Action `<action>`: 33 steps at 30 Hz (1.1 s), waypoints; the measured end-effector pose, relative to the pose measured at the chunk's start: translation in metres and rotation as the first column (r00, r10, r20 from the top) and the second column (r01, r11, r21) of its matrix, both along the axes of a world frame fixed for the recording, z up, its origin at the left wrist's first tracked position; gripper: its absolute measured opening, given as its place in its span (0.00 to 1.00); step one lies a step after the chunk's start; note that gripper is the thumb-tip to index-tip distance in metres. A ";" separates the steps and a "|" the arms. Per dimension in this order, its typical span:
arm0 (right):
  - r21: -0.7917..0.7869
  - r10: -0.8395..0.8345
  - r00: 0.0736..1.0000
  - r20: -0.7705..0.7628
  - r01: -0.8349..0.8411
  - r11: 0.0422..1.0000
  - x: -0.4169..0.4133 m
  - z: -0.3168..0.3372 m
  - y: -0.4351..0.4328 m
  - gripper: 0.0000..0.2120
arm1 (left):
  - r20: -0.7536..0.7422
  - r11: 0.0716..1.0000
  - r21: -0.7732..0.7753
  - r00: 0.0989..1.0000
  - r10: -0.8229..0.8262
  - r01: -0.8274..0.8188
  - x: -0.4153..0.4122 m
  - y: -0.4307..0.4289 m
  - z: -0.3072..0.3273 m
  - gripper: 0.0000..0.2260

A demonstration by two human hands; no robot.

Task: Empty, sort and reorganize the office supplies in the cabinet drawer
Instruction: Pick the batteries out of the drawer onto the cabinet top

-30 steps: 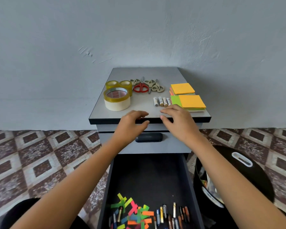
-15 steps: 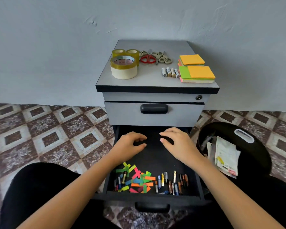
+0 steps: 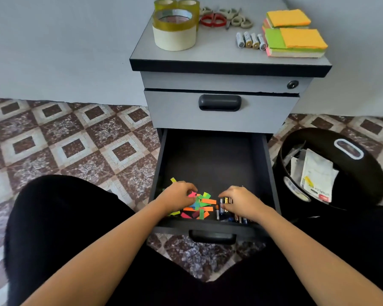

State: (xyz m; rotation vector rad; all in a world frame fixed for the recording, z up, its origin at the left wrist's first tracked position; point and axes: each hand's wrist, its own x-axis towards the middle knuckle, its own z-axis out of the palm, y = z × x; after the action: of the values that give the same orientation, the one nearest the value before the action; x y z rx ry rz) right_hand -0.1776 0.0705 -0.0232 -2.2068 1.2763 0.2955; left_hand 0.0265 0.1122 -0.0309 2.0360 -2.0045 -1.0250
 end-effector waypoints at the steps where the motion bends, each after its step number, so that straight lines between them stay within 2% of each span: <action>1: 0.009 0.005 1.000 -0.030 -0.004 1.000 -0.002 -0.005 0.000 0.18 | 0.023 1.000 0.024 1.000 -0.016 0.015 0.000 0.000 -0.005 0.16; 5: 0.009 0.027 0.991 -0.133 -0.026 1.000 -0.008 -0.019 -0.001 0.18 | 0.110 0.991 0.127 0.992 -0.066 0.052 0.002 0.001 -0.025 0.15; 11: -0.032 0.043 0.988 -0.147 -0.048 0.998 -0.009 -0.036 -0.009 0.20 | 0.176 0.986 0.147 0.979 -0.100 0.074 0.004 -0.003 -0.034 0.14; 18: -0.201 0.220 0.929 -0.296 -0.286 0.937 -0.004 -0.042 -0.010 0.18 | 0.354 0.992 0.086 0.934 0.054 -0.090 0.007 -0.004 -0.035 0.10; 21: -0.231 0.286 0.903 -0.321 -0.368 0.901 -0.004 -0.044 -0.011 0.16 | 0.382 0.986 0.108 0.921 0.077 -0.127 0.008 -0.003 -0.036 0.13; 24: -0.251 0.297 0.906 -0.301 -0.376 0.892 -0.001 -0.041 -0.013 0.14 | 0.382 0.979 0.100 0.915 0.128 -0.179 0.008 -0.003 -0.039 0.14; 26: -0.236 0.269 0.931 -0.248 -0.327 0.915 0.003 -0.036 -0.014 0.10 | 0.369 0.974 0.088 0.916 0.161 -0.207 0.009 -0.004 -0.040 0.14; 28: -0.165 0.171 0.972 -0.158 -0.197 0.966 0.006 -0.035 -0.016 0.07 | 0.344 0.971 0.081 0.921 0.185 -0.226 0.009 -0.005 -0.040 0.12; 30: -0.033 -0.041 0.999 -0.029 0.040 0.999 0.010 -0.034 -0.015 0.06 | 0.322 0.967 0.078 0.924 0.204 -0.241 0.009 -0.005 -0.038 0.10; 33: 0.130 -0.323 0.946 0.040 0.316 0.940 0.021 -0.037 -0.015 0.09 | 0.293 0.960 0.079 0.927 0.234 -0.267 0.010 -0.006 -0.035 0.10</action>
State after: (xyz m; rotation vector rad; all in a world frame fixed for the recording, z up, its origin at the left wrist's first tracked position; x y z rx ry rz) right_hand -0.1568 0.0556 -0.0598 -1.8553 1.5142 0.1722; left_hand 0.0363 0.1064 -0.0655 2.5490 -1.7647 -0.8606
